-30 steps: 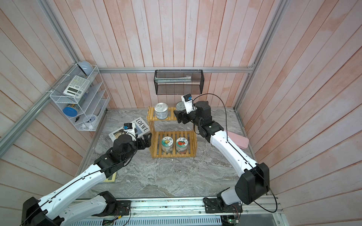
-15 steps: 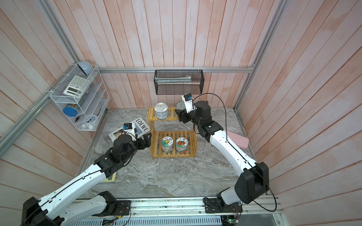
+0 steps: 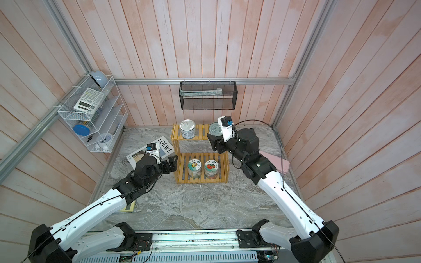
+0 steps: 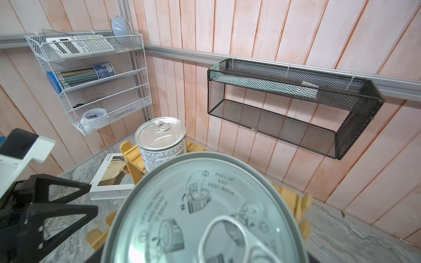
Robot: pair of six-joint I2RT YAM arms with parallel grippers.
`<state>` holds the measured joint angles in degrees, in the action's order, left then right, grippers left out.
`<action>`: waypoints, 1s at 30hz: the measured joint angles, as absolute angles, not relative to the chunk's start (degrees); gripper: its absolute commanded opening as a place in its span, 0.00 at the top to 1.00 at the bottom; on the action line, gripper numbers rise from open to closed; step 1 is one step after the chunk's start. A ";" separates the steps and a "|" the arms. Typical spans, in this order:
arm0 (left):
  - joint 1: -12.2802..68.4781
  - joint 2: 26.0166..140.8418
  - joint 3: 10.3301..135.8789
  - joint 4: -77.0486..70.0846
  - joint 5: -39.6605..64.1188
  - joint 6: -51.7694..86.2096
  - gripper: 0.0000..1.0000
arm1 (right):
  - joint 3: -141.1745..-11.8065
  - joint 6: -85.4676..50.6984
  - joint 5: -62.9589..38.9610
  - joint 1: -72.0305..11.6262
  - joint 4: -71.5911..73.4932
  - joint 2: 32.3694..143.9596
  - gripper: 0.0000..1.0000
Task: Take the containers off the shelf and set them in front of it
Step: 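Pick up a container from the shelf, then place the container at the center of the board.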
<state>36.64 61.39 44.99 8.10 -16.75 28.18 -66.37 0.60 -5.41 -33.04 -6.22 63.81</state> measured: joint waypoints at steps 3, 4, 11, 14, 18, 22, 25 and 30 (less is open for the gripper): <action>36.64 61.82 44.99 8.08 -16.71 28.05 0.00 | -61.28 0.03 -4.29 -36.07 -7.92 58.33 0.37; 36.64 61.93 44.99 8.05 -16.69 28.03 0.00 | -59.31 -0.36 -3.95 -37.10 -8.45 56.49 0.37; 36.64 62.81 44.99 7.88 -16.51 28.03 0.00 | -45.30 -3.57 -1.26 -43.20 -10.46 46.39 0.38; 36.64 62.81 44.99 7.86 -16.51 28.03 0.00 | -38.83 -5.10 -0.51 -44.73 -10.15 43.81 0.38; 36.64 62.81 44.99 7.88 -16.53 28.03 0.00 | -29.82 -6.81 -0.01 -46.02 -8.14 41.60 0.39; 36.64 62.78 44.99 7.92 -16.56 28.03 0.00 | -21.50 -8.78 0.34 -46.48 -5.52 39.68 0.40; 36.64 62.57 44.99 7.97 -16.58 28.03 0.00 | -18.13 -9.87 0.80 -46.65 -4.01 39.31 0.40; 36.64 62.13 45.01 8.01 -16.78 28.05 0.00 | -15.64 -10.72 1.39 -46.70 -0.21 41.21 0.40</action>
